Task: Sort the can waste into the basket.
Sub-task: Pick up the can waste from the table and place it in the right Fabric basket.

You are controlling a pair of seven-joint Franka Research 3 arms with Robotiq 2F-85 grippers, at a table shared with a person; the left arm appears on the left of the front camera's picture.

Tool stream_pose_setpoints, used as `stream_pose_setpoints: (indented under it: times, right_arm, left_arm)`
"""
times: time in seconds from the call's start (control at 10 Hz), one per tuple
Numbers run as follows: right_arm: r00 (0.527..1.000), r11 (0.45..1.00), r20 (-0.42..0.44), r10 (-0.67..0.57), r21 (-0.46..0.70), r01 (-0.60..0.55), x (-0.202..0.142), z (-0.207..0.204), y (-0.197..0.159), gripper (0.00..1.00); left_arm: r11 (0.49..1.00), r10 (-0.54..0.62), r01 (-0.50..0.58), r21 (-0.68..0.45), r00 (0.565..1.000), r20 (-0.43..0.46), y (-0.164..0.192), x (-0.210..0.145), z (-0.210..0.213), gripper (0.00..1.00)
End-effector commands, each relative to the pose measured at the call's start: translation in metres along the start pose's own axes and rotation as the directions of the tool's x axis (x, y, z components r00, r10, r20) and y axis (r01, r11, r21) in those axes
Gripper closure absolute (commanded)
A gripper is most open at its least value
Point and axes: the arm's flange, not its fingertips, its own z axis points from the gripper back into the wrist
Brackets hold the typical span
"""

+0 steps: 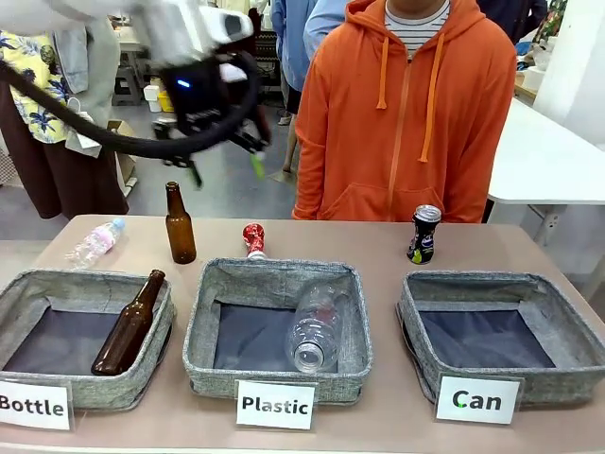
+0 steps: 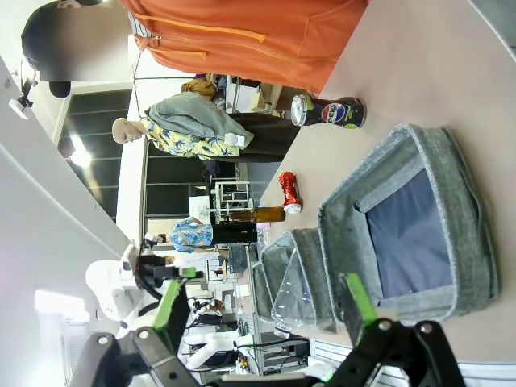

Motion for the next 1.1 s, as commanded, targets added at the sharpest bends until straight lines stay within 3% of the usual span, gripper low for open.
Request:
stream_pose_setpoints:
  times: [0.0, 0.3, 0.6, 0.8, 0.9, 1.0]
  right_arm:
    - [1.0, 1.0, 0.013, 0.008, 0.028, -0.008, 0.002, -0.001, 0.003, 0.0]
    - [1.0, 1.0, 0.013, 0.008, 0.028, -0.008, 0.002, -0.001, 0.003, 0.0]
    - [1.0, 1.0, 0.013, 0.008, 0.028, -0.008, 0.002, -0.001, 0.003, 0.0]
    - [1.0, 1.0, 0.013, 0.008, 0.028, -0.008, 0.002, -0.001, 0.003, 0.0]
    - [1.0, 1.0, 0.013, 0.008, 0.028, -0.008, 0.002, -0.001, 0.003, 0.0]
    - [1.0, 1.0, 0.013, 0.008, 0.028, -0.008, 0.002, -0.001, 0.003, 0.0]
  left_arm:
    - [0.991, 0.096, -0.101, 0.092, 0.994, 0.052, -0.028, 0.042, -0.021, 0.0]
    - [0.948, 0.249, -0.285, 0.145, 0.942, 0.227, -0.066, 0.08, -0.087, 0.0]
    - [0.927, 0.319, -0.346, 0.145, 0.93, 0.18, -0.062, 0.106, -0.116, 0.0]
    - [0.933, 0.309, -0.328, 0.147, 0.941, 0.134, -0.06, 0.125, -0.138, 0.0]
    - [0.927, 0.315, -0.338, 0.164, 0.937, 0.151, -0.058, 0.137, -0.151, 0.0]
    - [0.94, 0.249, -0.277, 0.197, 0.956, 0.158, -0.055, 0.149, -0.164, 0.0]
